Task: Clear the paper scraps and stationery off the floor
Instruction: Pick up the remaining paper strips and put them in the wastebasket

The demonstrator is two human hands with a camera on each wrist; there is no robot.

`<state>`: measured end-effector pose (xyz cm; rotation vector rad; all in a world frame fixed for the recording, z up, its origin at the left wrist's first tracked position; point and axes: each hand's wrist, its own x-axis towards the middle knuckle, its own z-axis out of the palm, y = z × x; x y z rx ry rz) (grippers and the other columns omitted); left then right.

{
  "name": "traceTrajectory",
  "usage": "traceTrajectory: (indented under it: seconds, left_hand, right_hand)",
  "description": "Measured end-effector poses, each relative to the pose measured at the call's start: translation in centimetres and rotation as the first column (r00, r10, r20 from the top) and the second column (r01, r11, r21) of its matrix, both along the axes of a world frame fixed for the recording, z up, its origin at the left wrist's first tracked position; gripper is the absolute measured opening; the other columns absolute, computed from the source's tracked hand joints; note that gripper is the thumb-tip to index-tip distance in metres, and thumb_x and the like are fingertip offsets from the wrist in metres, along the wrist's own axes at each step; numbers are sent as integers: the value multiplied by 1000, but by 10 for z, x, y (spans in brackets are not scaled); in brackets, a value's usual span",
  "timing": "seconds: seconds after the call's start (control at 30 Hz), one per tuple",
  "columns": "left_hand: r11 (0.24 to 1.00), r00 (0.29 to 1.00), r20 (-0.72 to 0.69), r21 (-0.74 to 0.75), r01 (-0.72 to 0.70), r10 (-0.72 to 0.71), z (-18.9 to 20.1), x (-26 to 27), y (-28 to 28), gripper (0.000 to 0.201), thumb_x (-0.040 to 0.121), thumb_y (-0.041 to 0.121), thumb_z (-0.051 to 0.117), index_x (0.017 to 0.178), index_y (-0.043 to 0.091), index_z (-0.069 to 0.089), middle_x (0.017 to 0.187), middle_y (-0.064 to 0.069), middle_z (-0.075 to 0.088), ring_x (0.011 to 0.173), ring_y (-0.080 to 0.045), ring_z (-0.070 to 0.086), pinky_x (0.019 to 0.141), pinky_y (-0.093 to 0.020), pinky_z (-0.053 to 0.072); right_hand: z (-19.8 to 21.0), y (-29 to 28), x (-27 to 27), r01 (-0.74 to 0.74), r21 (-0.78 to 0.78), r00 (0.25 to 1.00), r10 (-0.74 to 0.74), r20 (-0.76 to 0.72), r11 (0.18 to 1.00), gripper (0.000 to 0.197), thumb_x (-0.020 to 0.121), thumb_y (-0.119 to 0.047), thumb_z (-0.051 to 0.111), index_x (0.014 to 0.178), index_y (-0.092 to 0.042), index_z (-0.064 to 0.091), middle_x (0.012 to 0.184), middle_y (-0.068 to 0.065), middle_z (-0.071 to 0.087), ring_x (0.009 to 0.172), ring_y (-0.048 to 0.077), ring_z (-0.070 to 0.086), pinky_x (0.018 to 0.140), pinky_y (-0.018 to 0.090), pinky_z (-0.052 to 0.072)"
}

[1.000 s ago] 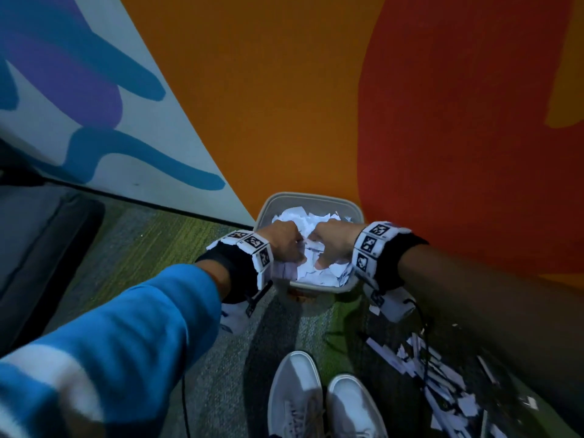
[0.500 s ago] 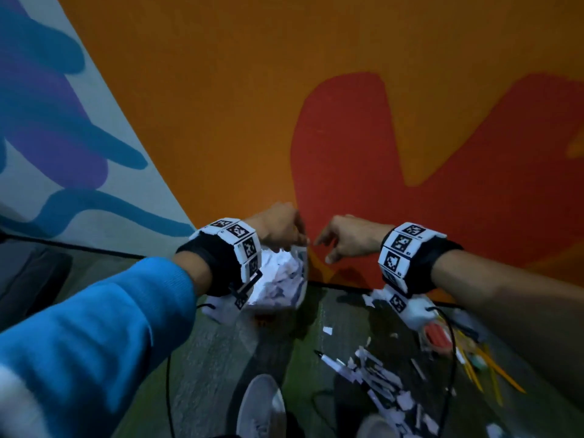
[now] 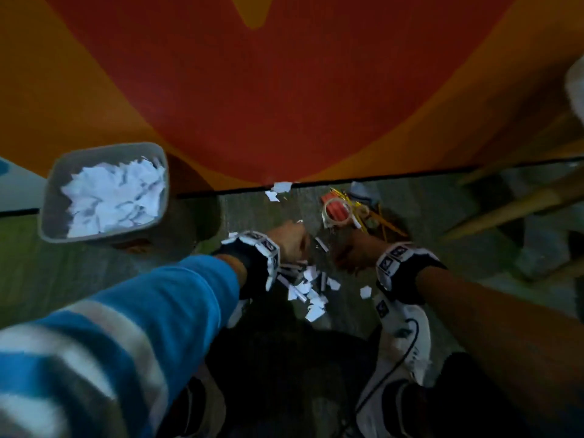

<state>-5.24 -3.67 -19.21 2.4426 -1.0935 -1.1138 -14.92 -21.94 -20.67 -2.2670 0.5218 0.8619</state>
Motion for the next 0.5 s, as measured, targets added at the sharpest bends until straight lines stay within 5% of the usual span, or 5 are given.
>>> traceTrajectory:
  seconds: [0.1,0.27,0.37,0.5]
  left_hand:
    - [1000,1000,-5,4,11,-11,-39,-31,-9,20,88,11,60,101,10,75,103,-11,73,95,-30,67,81,-35,54]
    - [980,984,17,86,-179,178,-105,-68,-3,19,86,26,71,103,19,72,107,-8,67,101,-29,65,86,-38,54]
    - [976,976,4,19,-216,216,-129,-90,5,28,82,28,74,109,20,71,112,-6,67,107,-26,62,86,-37,53]
    - [980,973,121,-54,-193,198,-169,-125,13,57,82,21,73,136,26,53,130,-4,50,122,-28,45,92,-44,51]
  right_hand:
    - [-52,-6,-32,71,-8,995,-71,-65,997,12,82,1,74,93,1,74,59,-2,64,56,14,58,54,25,52]
    - [-118,4,-56,173,-95,985,-171,27,980,21,84,-6,69,105,-8,74,104,12,72,97,25,68,81,30,50]
    - [-137,7,-65,267,-99,958,-254,130,958,17,81,-7,71,95,3,69,94,21,70,94,34,67,77,36,49]
    - [-160,15,-73,422,-94,891,-394,228,901,23,84,-18,73,100,-3,70,93,17,72,90,30,68,76,33,51]
